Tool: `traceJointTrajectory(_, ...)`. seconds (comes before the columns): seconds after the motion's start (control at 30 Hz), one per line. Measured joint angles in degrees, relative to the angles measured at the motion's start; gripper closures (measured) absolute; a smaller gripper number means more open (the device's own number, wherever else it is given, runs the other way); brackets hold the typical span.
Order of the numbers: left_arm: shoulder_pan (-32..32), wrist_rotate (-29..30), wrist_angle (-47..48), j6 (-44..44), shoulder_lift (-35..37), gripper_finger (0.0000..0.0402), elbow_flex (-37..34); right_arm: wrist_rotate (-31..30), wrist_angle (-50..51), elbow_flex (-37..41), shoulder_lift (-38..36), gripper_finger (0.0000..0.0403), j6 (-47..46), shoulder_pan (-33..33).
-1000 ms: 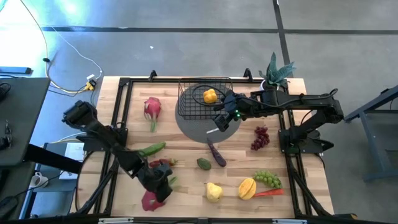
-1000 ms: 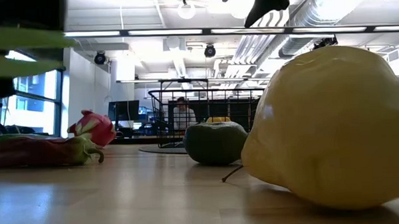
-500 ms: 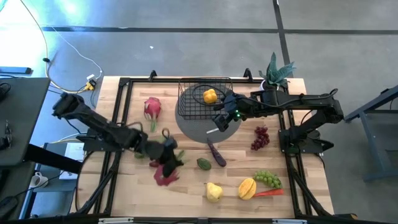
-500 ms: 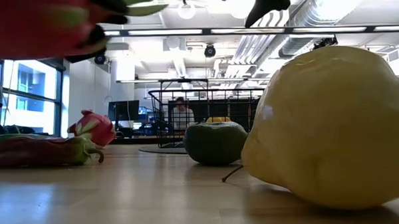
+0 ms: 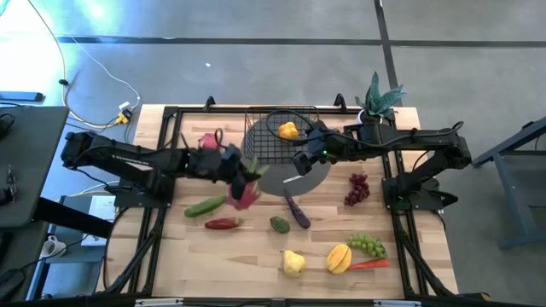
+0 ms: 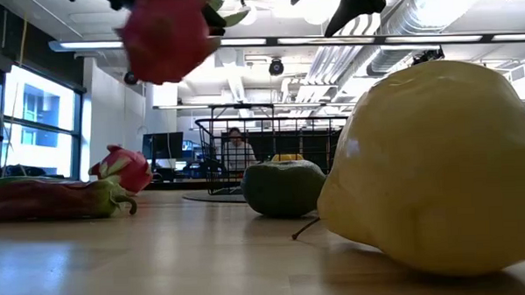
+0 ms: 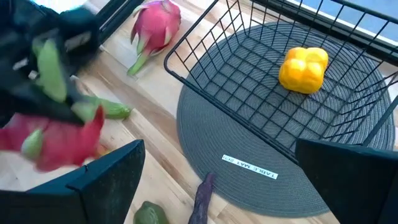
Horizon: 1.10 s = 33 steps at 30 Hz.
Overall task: Build produce basket
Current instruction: Put the bottom pink dragon fruit into the black wire basket
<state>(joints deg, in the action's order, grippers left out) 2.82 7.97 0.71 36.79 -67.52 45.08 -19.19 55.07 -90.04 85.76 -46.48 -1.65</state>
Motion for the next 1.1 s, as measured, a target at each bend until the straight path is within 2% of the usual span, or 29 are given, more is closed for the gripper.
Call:
traceJointTrajectory(0.23, 6.15, -3.32, -4.25, -7.55, 1.11, 0.0378, 0.00, -0.33, 0.02, 0.00, 0.00, 0.0004, 0.19, 0.00)
traceJointTrajectory(0.37, 9.75, -3.26, -8.78, -10.50, 1.11, 0.0377, 0.00, -3.07, 0.02, 0.00, 0.00, 0.0004, -0.08, 0.00)
traceJointTrajectory(0.53, 14.46, -1.63, -13.86, -13.97, 1.11, 0.0378, 0.00, -9.16, 0.00, 0.00, 0.00, 0.0004, -1.56, 0.15)
traceJointTrajectory(0.77, 21.02, 1.96, -18.80, -15.64, 1.09, 0.0376, 0.00, -21.20, -0.48, 0.00, 0.00, 0.0004, -4.31, 0.55)
traceJointTrajectory(0.87, 23.42, 2.12, -21.44, -18.95, 0.59, 0.0377, 0.02, -23.90, -0.58, 0.00, 0.00, 0.0004, -5.13, 1.60)
traceJointTrajectory(1.1, 28.00, 2.12, -25.06, -21.15, -3.77, 0.0376, 0.04, -23.78, -2.22, 0.00, 0.00, 0.0004, 1.08, 5.94)
